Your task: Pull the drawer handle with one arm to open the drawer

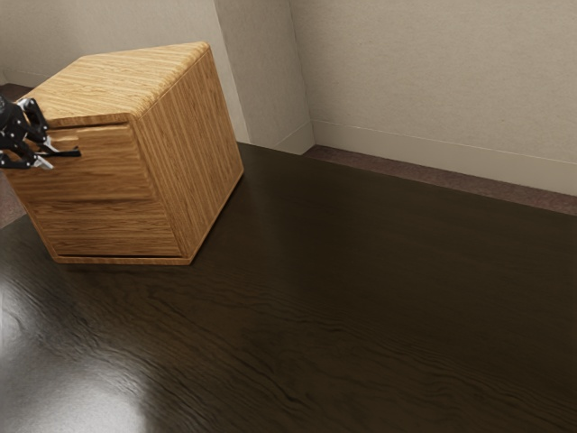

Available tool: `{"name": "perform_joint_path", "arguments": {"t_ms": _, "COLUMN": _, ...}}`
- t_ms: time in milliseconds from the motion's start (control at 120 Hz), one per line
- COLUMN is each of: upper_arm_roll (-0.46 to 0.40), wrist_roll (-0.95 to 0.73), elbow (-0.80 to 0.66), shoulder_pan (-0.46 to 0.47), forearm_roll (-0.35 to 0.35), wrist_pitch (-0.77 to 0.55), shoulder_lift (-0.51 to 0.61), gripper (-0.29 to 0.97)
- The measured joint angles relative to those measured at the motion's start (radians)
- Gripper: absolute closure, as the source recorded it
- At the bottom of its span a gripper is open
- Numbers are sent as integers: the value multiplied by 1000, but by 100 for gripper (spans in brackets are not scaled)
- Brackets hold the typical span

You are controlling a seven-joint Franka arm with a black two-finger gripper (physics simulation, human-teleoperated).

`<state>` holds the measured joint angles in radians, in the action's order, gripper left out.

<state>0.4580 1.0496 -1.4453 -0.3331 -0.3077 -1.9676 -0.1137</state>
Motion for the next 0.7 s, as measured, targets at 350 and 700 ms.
{"name": "perform_joint_path", "arguments": {"t_ms": 350, "upper_arm_roll": 5, "wrist_roll": -16, "elbow": -41, "shoulder_pan": -1, "forearm_roll": 0, "wrist_pitch": 27, "shoulder_lift": 51, "gripper": 61}}
{"name": "perform_joint_path", "arguments": {"t_ms": 700, "upper_arm_roll": 4, "wrist_roll": -34, "elbow": -81, "shoulder_pan": -5, "forearm_roll": 0, "wrist_pitch": 45, "shoulder_lift": 91, "gripper": 61}}
